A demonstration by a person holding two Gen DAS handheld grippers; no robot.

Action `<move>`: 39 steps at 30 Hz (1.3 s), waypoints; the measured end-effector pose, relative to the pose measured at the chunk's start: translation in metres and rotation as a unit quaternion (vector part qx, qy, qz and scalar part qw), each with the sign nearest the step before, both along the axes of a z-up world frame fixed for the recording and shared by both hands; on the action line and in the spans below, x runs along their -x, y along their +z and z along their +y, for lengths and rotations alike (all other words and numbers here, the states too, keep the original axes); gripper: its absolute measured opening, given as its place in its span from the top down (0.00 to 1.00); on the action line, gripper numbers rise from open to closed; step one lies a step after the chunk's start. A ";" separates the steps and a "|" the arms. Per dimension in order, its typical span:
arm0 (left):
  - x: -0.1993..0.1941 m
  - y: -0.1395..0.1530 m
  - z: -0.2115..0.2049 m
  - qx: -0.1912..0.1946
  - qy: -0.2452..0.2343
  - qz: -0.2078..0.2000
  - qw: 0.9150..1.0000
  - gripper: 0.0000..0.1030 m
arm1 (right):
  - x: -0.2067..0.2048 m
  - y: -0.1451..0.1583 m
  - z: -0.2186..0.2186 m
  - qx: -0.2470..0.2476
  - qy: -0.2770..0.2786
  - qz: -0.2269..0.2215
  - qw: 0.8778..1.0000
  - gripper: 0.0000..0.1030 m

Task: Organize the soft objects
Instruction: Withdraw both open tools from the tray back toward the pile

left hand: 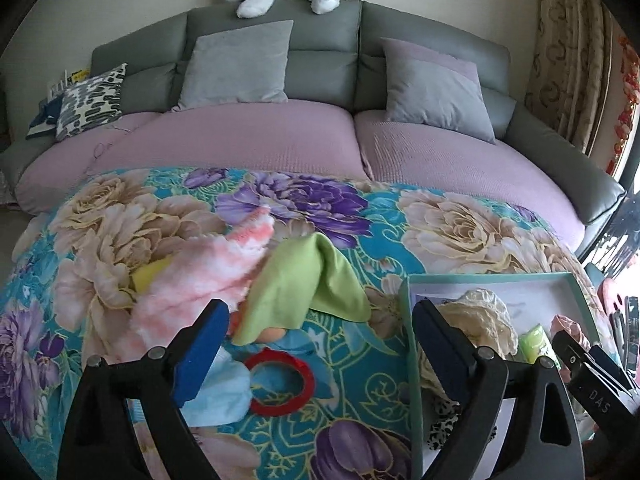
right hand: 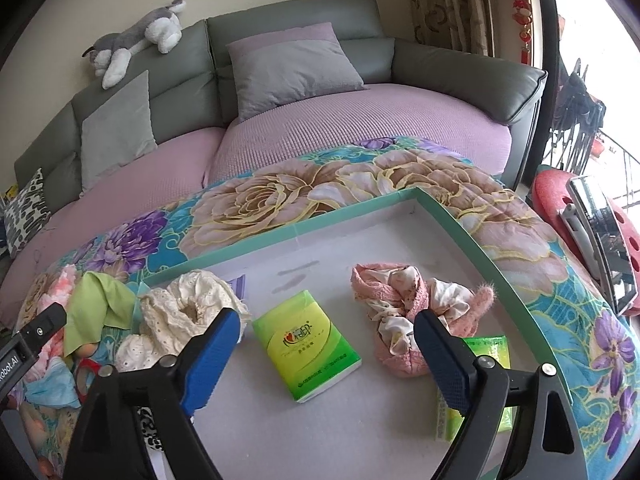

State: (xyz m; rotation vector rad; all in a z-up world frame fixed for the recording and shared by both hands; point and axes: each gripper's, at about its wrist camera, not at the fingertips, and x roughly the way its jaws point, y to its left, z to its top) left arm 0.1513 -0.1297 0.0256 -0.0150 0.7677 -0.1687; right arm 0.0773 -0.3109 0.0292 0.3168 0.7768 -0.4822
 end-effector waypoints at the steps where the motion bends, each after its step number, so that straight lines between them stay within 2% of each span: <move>1: 0.002 0.002 0.001 0.000 0.002 -0.002 1.000 0.10 | 0.000 0.002 0.002 0.002 0.002 -0.002 1.000 0.12; 8: 0.001 0.004 0.020 0.002 0.024 0.005 1.000 0.10 | -0.009 0.013 0.026 -0.003 0.040 -0.027 0.999 0.12; 13: 0.008 0.010 0.045 0.002 0.051 -0.007 0.999 0.09 | -0.019 0.018 0.054 0.011 0.071 -0.034 0.997 0.12; 17: 0.011 0.011 0.067 0.002 0.075 -0.010 0.997 0.09 | -0.025 0.021 0.071 -0.002 0.094 -0.046 0.995 0.12; 24: 0.012 0.013 0.114 0.017 0.129 -0.011 0.991 0.09 | -0.036 0.019 0.100 -0.010 0.120 -0.050 0.992 0.12; 30: 0.012 0.015 0.148 0.032 0.158 -0.018 0.987 0.09 | -0.048 0.016 0.124 -0.013 0.141 -0.043 0.989 0.12; 39: 0.012 0.011 0.190 0.061 0.196 -0.019 0.979 0.09 | -0.062 0.010 0.177 -0.045 0.211 -0.049 0.975 0.12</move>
